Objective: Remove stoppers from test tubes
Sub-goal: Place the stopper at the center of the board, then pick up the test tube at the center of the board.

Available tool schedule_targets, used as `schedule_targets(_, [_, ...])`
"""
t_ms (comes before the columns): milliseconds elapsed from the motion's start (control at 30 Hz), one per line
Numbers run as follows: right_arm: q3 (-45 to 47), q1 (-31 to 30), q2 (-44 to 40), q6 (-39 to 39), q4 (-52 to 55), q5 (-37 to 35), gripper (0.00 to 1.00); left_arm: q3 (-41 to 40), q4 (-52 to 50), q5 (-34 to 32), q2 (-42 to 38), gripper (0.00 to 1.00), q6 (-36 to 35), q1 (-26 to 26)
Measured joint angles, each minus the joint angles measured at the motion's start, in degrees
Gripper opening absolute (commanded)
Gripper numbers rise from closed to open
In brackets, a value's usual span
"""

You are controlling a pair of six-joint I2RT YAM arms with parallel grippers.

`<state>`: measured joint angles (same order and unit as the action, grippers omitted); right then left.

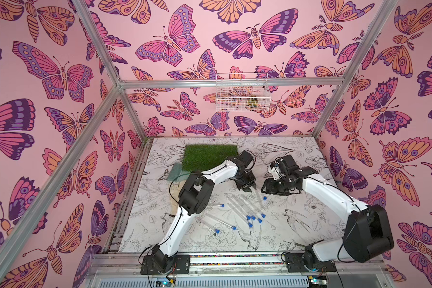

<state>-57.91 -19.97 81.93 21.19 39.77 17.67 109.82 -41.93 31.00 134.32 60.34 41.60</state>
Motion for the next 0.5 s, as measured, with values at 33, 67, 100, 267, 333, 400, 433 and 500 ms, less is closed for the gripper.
schedule_targets(33, [0.7, -0.2, -0.3, 0.0, 0.0, 0.1, 0.63, -0.4, -0.5, -0.3, -0.9, 0.37, -0.3, 0.0])
schedule_targets(67, [1.5, -0.5, -0.4, -0.1, 0.0, 0.2, 0.64, -0.9, -1.3, -0.7, -2.1, 0.4, -0.7, 0.0])
schedule_targets(100, [2.2, -0.6, -0.4, -0.2, 0.0, 0.4, 0.65, -1.4, -2.0, -1.1, -3.4, 0.42, -1.1, 0.0])
schedule_targets(267, [3.4, -0.8, -0.5, -2.4, 0.7, 0.6, 0.66, -1.8, -4.7, -2.1, -9.7, 0.49, -3.1, 0.0])
schedule_targets(333, [3.4, -0.8, -0.7, -3.5, 1.0, 0.6, 0.66, -0.9, -6.1, -2.7, -11.1, 0.5, -4.5, 0.0])
schedule_targets(400, [3.4, -0.8, -0.9, -4.5, 1.7, 0.6, 0.65, -0.2, -6.9, -3.7, -12.0, 0.51, -5.9, 0.0])
schedule_targets(433, [3.4, -0.8, -0.9, -4.9, 2.0, 0.7, 0.64, -0.2, -7.3, -4.2, -12.5, 0.51, -6.4, 0.0])
schedule_targets(500, [3.3, -1.2, -1.0, -5.9, 2.7, 0.8, 0.61, -1.2, -7.8, -5.8, -14.1, 0.51, -8.0, 0.0])
